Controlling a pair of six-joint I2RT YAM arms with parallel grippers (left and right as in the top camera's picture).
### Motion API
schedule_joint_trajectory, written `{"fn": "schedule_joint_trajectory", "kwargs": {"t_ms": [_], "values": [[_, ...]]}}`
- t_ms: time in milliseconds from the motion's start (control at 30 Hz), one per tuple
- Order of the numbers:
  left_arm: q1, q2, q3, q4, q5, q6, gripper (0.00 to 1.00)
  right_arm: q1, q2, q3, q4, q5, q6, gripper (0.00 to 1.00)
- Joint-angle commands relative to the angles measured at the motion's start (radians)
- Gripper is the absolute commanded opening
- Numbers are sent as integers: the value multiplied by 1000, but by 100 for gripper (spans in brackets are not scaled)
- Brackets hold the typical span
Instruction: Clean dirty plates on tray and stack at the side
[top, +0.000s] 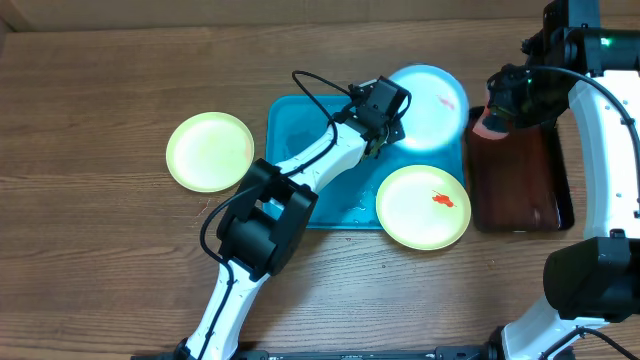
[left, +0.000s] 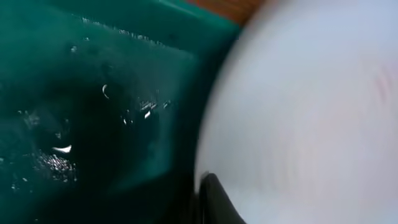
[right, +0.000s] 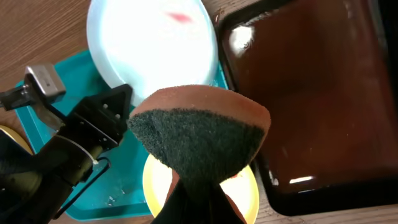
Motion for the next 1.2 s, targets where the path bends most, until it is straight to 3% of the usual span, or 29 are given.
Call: {"fn": "schedule_joint_trajectory", "kwargs": {"t_ms": [0, 167, 433, 633, 767, 900, 1167], "values": [[0, 24, 19, -29, -69, 6, 4, 3, -3, 8, 2, 10, -4, 4], [25, 11, 19, -58, -89, 93, 4, 3, -3, 8, 3, 10, -5, 4], [103, -39, 19, -141, -99, 122, 4, 3, -3, 8, 3, 10, -5, 4], [163, -117, 19, -276, -177, 309, 4, 13, -3, 8, 7, 9, -8, 4], [189, -190, 19, -400, -194, 521, 4, 48, -3, 8, 27, 9, -8, 4], [196, -223, 19, -528, -194, 652, 4, 108, -3, -3, 63, 9, -5, 4], [227, -213, 19, -718, -196, 737, 4, 227, -1, -121, 184, -7, 27, 4]]}}
